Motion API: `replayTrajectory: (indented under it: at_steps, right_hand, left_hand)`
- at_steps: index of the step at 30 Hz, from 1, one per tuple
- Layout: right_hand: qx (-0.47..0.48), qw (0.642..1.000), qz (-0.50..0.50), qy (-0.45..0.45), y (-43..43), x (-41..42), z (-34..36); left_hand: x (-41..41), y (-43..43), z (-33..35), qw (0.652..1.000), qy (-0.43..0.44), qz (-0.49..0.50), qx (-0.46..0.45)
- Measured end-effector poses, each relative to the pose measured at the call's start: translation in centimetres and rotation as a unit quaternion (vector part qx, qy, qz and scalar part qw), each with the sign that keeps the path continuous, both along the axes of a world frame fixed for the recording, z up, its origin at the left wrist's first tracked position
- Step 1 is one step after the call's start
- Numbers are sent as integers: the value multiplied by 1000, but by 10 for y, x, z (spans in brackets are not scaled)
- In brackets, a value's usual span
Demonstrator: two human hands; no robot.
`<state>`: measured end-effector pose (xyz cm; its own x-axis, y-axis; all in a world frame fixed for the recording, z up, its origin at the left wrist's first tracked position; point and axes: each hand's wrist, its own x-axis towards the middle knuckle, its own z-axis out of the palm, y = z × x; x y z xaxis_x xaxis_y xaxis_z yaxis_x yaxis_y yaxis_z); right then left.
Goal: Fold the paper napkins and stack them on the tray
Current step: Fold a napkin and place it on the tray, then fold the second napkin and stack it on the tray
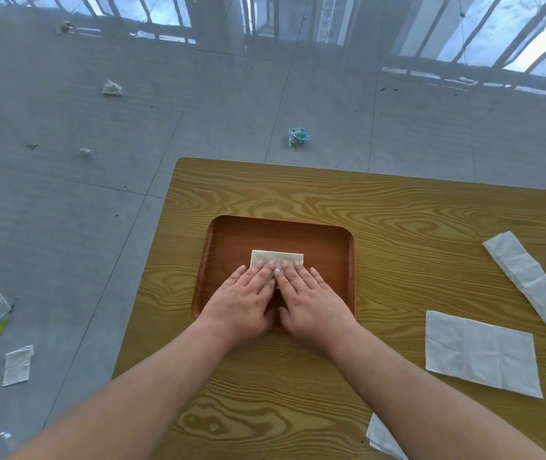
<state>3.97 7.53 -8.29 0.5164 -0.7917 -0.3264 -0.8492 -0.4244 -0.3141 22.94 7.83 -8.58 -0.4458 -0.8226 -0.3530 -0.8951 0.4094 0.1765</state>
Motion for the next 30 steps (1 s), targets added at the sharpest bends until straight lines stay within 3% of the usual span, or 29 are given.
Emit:
replayTrajectory:
  at_steps: [11, 15, 20, 26, 30]
  right_hand:
    - [-6, 998, 8, 54, 5, -14, -1]
    - [-4, 1000, -9, 28, 5, -14, 3]
    - [-52, 990, -130, -30, 24, -62, 18]
    - [-20, 937, -349, 33, 86, -195, 21]
    - [7, 901, -426, 79, 128, -269, 19]
  left_hand:
    - [0, -6, 8, 1000, -9, -1, 6]
    - [-8, -7, 18, 1000, -16, 7, -2]
    - [-59, -10, 41, 999, 17, -36, -32]
    - [-179, -1, 45, 979, 32, -202, 5]
    - [-258, 20, 30, 947, 27, -316, 46]
